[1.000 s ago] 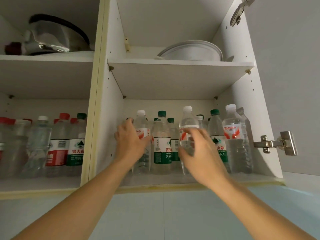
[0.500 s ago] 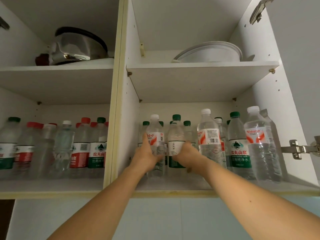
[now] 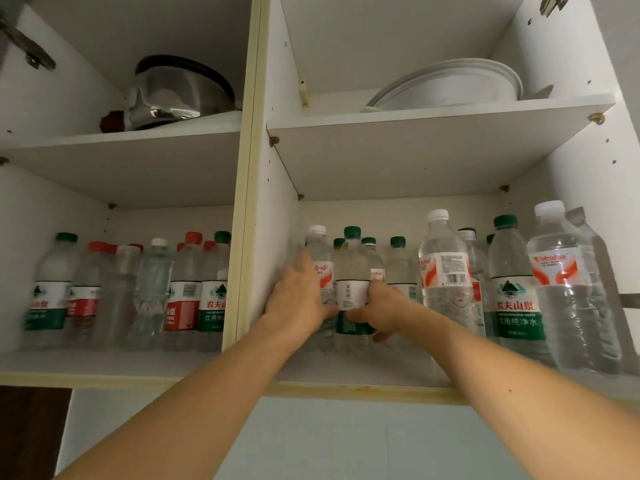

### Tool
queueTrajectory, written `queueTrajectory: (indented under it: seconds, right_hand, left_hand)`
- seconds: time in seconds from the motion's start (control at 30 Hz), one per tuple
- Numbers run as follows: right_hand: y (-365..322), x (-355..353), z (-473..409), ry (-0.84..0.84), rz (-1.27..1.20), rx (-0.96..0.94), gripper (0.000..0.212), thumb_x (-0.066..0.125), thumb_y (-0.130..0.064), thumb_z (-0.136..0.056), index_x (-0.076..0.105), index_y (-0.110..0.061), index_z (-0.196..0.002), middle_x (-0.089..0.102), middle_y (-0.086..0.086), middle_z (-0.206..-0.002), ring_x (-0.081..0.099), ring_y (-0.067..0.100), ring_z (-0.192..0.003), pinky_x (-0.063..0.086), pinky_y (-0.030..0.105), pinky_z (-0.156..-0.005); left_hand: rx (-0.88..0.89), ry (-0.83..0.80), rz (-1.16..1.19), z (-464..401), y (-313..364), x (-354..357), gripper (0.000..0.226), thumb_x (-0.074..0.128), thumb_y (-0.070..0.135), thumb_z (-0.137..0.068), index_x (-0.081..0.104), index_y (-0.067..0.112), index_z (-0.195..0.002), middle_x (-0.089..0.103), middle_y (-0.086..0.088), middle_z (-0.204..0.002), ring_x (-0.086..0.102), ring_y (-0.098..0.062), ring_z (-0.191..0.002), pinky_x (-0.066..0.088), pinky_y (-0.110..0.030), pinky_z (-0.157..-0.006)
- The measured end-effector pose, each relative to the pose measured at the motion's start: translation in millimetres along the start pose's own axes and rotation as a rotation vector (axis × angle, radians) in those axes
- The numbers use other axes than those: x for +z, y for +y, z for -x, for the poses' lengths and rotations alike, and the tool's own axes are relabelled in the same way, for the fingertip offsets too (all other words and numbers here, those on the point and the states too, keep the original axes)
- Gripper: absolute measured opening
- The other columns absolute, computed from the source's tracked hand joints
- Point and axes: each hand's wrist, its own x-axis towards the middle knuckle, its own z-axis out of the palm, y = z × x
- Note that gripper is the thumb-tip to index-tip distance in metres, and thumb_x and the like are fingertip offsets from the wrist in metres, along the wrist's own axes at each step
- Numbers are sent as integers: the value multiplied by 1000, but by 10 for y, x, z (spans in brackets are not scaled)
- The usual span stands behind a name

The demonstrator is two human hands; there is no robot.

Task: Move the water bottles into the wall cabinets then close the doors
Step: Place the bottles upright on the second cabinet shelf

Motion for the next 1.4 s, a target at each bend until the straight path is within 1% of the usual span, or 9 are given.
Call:
queueTrajectory:
  seconds: [0.1, 0.23, 0.33, 0.4, 0.5, 0.73, 0.97, 1.13, 1.4]
  right_hand:
    - [29, -20, -15, -35, -13, -19, 28, 71, -29, -93, 46, -25, -106, 58, 3, -108, 65, 21, -92, 60, 27, -56]
    - [134, 10, -46, -23, -88, -52, 32, 72, -27, -93, 43, -26, -107, 55, -1, -105, 63, 22, -97, 60, 31, -63]
    - [177, 52, -62, 0, -81, -77, 33, 71, -28, -93, 44, -24, -111, 55, -1, -105, 62, 20, -93, 61, 36, -74]
    - [197, 85, -78, 28, -42, -87, 39, 72, -29, -93, 45, -21, -119, 57, 4, -117, 61, 25, -104, 60, 42, -88]
    - [199, 124, -106, 42, -29, -114, 45, 72, -29, -93, 45, -19, -127, 57, 7, -129, 58, 25, -112, 54, 40, -98]
    - [188, 127, -101, 14, -50, -166, 48, 70, -28, -94, 43, -23, -133, 57, 5, -129, 60, 25, -113, 56, 44, -98]
    - [130, 202, -135, -54, -49, -185, 51, 72, -23, -93, 43, -20, -134, 56, 7, -138, 57, 29, -125, 52, 49, -104]
    - [126, 181, -103, -66, -102, -191, 53, 73, -23, -92, 42, -20, -134, 60, 6, -131, 63, 27, -113, 59, 45, -92]
    - [123, 123, -53, -87, -178, -201, 45, 73, -17, -92, 45, -25, -126, 60, 1, -117, 66, 27, -106, 65, 41, -72]
  left_hand:
    - [163, 36, -122, -281, 68, -342, 103, 88, 37, -74, 21, 23, -152, 41, -12, -138, 55, -31, -120, 53, -41, -95]
    - [286, -99, -495, -717, 212, -677, 127, 91, 52, -62, 13, 28, -159, 29, -13, -157, 30, -34, -142, 36, -52, -112]
    - [263, -227, -749, -883, 235, -656, 142, 90, 64, -51, 2, 36, -160, 26, -12, -162, 23, -36, -147, 26, -57, -116]
    - [205, -279, -802, -938, 223, -572, 145, 88, 71, -48, 0, 39, -159, 29, -11, -162, 25, -37, -146, 22, -56, -117]
    - [183, -301, -782, -1009, 217, -486, 137, 88, 71, -49, 11, 40, -157, 42, -9, -154, 37, -37, -138, 27, -53, -113]
    - [177, -289, -769, -1059, 261, -542, 103, 92, 62, -50, 39, 38, -135, 55, -6, -129, 43, -27, -109, 39, -46, -96]
    - [195, -294, -913, -1095, 246, -623, 95, 90, 58, -57, 42, 36, -136, 51, -9, -132, 39, -34, -123, 36, -49, -106]
    - [255, -271, -1034, -1082, 241, -608, 104, 87, 65, -59, 38, 29, -144, 52, -13, -136, 42, -34, -129, 30, -49, -110]
    - [319, -244, -1087, -993, 230, -628, 102, 83, 65, -65, 38, 24, -146, 54, -13, -136, 45, -32, -129, 36, -47, -111]
